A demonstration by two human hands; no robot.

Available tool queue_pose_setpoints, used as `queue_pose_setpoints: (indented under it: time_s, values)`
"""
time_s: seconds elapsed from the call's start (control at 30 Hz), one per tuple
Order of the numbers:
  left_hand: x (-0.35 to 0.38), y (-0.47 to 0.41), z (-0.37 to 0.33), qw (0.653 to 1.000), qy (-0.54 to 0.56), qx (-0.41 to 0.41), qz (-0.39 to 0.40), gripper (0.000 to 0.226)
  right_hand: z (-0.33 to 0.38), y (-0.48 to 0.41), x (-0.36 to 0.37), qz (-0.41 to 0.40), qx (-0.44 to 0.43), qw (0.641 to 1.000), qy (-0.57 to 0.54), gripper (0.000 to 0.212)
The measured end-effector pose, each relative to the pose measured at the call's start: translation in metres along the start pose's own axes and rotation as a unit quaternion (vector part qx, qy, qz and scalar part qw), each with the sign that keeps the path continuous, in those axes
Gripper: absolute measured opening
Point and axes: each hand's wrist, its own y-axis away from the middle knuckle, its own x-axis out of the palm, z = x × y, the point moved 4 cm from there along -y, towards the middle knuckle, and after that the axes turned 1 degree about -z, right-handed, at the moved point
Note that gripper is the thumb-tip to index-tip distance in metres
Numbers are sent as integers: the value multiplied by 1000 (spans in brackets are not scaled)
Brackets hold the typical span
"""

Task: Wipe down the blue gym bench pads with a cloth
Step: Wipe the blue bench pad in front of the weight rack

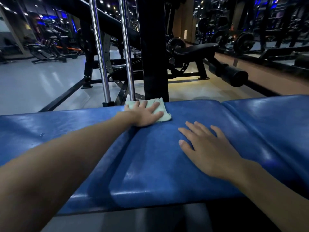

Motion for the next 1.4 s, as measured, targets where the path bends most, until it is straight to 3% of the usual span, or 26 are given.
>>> queue_pose_setpoints:
  time_s: [0.2,0.53,0.7,0.87,0.97,1.23,1.4]
  values:
    - [1,0,-1,1000,11,-6,-8,68,0,-1,0,-7,1,1000,4,59]
    - [27,180,-25,998,-2,66,-14,65,1,2,-3,-3,12,1000,-29,56]
    - [25,219,-28,997,14,70,-30,65,9,8,-15,-23,19,999,36,52]
    - [25,191,-21,998,5,52,-30,68,24,6,-15,-12,-12,999,-43,53]
    - [20,146,-9,999,5,40,-10,68,27,5,-3,19,-23,999,-31,55]
    - [2,13,22,1000,-4,-1,-17,70,27,2,0,6,-26,1000,-6,56]
    - [0,-10,24,1000,8,-16,-10,73,26,1,0,7,-25,1000,3,56]
